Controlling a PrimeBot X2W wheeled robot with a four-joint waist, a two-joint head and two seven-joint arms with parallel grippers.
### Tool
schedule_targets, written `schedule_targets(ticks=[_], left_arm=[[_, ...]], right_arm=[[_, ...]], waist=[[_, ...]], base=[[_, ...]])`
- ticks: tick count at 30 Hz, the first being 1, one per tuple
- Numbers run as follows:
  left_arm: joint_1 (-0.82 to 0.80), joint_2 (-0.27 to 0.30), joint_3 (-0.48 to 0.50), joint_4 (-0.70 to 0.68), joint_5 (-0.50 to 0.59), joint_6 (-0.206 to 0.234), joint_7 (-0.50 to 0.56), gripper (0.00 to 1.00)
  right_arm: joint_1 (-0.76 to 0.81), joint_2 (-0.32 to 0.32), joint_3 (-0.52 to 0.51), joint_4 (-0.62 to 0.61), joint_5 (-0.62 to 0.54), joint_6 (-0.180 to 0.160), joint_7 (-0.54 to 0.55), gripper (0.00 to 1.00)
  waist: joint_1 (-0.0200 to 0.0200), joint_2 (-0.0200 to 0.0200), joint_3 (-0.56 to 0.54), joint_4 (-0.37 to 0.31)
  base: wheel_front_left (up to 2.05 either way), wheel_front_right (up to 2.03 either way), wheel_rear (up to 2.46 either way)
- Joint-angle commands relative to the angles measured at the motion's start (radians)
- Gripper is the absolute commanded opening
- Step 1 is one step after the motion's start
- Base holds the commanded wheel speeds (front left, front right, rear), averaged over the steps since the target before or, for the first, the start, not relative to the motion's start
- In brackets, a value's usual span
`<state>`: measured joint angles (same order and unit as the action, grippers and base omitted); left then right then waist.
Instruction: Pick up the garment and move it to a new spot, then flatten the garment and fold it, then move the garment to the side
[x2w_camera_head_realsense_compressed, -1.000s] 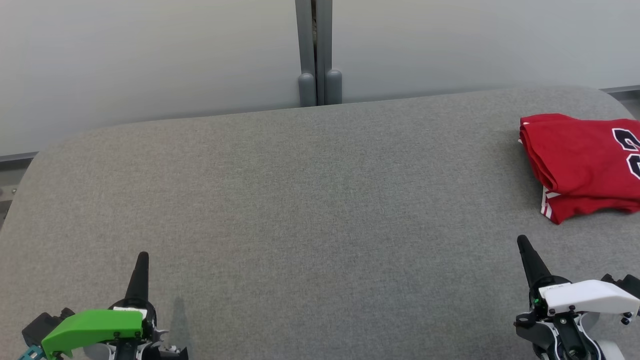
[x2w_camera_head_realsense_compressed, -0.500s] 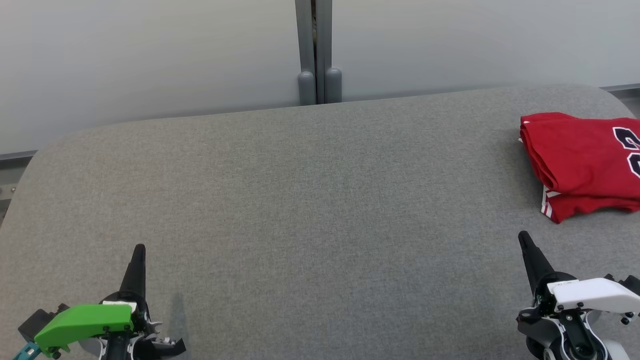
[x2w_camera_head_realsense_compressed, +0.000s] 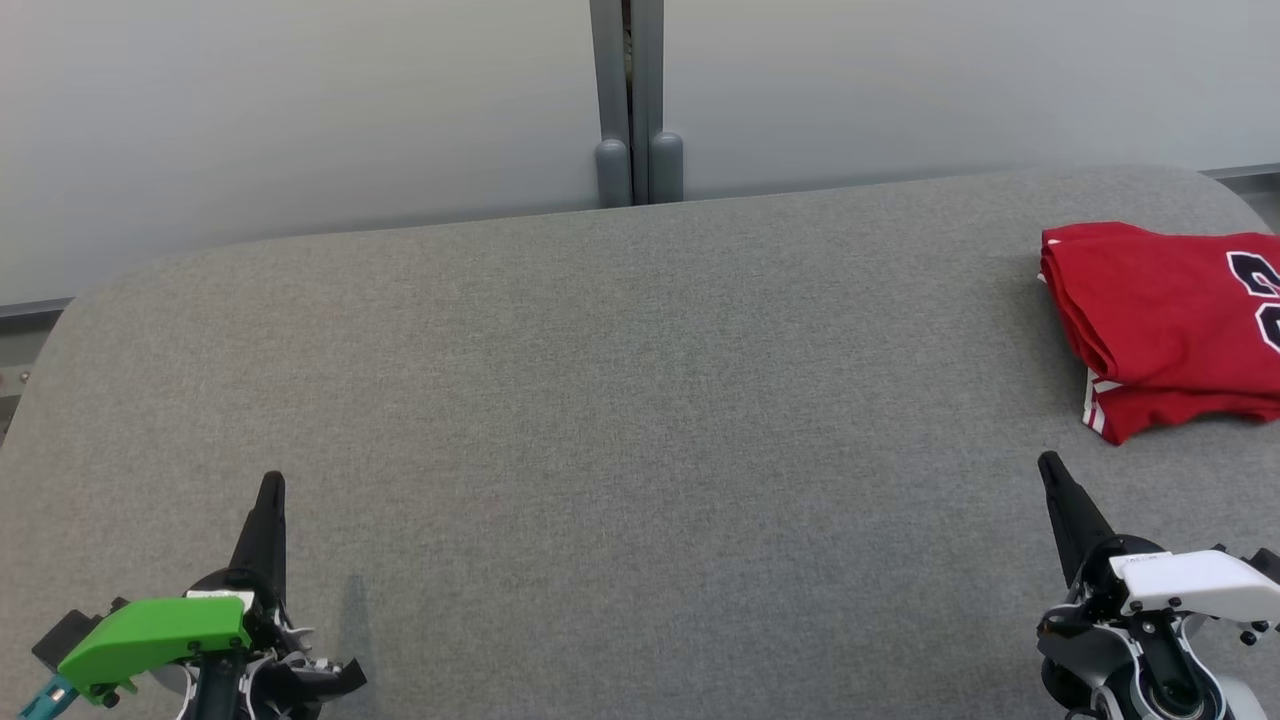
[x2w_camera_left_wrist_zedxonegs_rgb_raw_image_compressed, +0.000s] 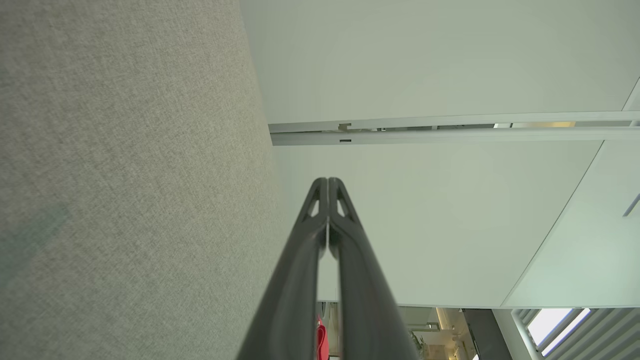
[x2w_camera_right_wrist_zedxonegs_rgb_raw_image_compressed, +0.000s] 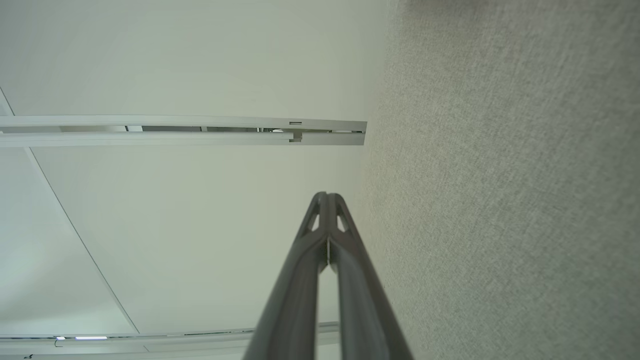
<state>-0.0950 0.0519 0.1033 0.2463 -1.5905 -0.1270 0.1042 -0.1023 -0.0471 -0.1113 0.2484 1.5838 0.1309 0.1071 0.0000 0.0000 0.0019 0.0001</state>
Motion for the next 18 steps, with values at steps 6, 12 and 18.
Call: schedule_targets(ticks=[6,12,18], left_arm=[[-0.020,0.005,0.009,-0.001,-0.028,-0.007,0.007,0.00],[-0.020,0.004,0.009,-0.002,-0.027,-0.007,0.008,0.00],[-0.020,0.004,0.010,-0.002,-0.026,-0.007,0.009,0.00]], right_arm=[[-0.011,-0.006,-0.005,-0.006,0.031,0.000,0.011,0.00],[-0.011,-0.006,-0.005,-0.006,0.031,0.000,0.011,0.00],[-0.011,-0.006,-0.005,-0.006,0.031,0.000,0.011,0.00]], waist=[[0.0000,0.0000,0.001,0.000],[0.0000,0.0000,0.001,0.000],[0.0000,0.0000,0.001,0.000]], base=[[0.00,0.00,0.00],[0.00,0.00,0.00],[0.00,0.00,0.00]])
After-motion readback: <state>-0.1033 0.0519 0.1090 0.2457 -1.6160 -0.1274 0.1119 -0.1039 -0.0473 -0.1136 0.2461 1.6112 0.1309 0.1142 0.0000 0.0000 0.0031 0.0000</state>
